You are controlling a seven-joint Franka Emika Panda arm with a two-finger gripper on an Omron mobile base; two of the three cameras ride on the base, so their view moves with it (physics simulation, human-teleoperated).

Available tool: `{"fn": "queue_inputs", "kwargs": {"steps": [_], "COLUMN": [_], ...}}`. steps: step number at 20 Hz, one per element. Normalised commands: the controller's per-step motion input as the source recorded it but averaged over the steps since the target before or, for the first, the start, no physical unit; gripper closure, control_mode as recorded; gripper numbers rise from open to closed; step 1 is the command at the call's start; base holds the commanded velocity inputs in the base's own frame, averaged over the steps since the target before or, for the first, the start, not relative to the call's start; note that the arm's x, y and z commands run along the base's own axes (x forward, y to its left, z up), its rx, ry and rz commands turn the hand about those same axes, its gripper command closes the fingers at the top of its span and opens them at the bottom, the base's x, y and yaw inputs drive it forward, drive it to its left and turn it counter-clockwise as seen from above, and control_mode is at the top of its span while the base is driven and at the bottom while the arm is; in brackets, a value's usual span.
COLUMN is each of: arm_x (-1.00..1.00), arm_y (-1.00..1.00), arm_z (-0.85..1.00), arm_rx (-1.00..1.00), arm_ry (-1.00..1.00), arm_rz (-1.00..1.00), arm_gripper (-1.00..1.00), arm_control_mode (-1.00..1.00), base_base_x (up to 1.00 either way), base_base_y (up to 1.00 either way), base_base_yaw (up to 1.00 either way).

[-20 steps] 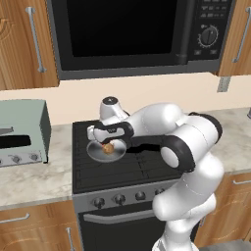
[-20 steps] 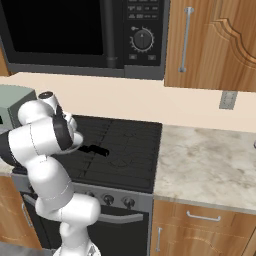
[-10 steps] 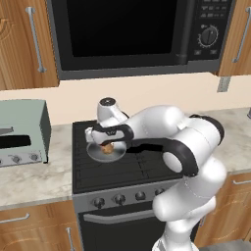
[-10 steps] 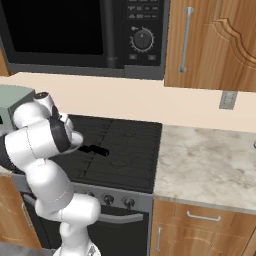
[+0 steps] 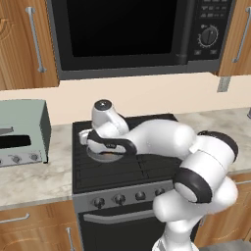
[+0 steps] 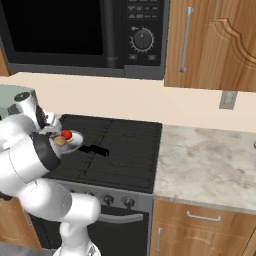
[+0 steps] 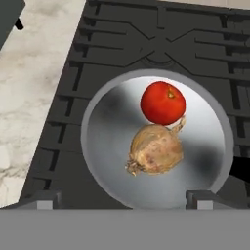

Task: Place the pan on the front left burner on the stove. Then place the tomato and the onion in the pan and turn on the front left burner.

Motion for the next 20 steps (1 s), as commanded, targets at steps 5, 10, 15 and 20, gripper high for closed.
{"fn": "queue_inputs", "kwargs": {"steps": [5,10,15,20], "arm_x": [-0.62,-0.72,-0.72,-0.64], "arm_y": [0.19,0.14,0.18,0.2], "arm_z": [0.21,0.08,0.06,0.0], "arm_rx": [-0.01,0.0,0.0,-0.02], "arm_ry": [-0.07,-0.05,-0.09,-0.14], "arm_rz": [0.0,0.0,0.0,0.0], "arm_gripper": [-1.0,-1.0,-1.0,-1.0], "arm_control_mode": [-1.0,-1.0,-1.0,-1.0], "base_base_x": [0.0,0.0,0.0,0.0], "base_base_y": [0.0,0.0,0.0,0.0], "base_base_yaw": [0.0,0.0,0.0,0.0]}}
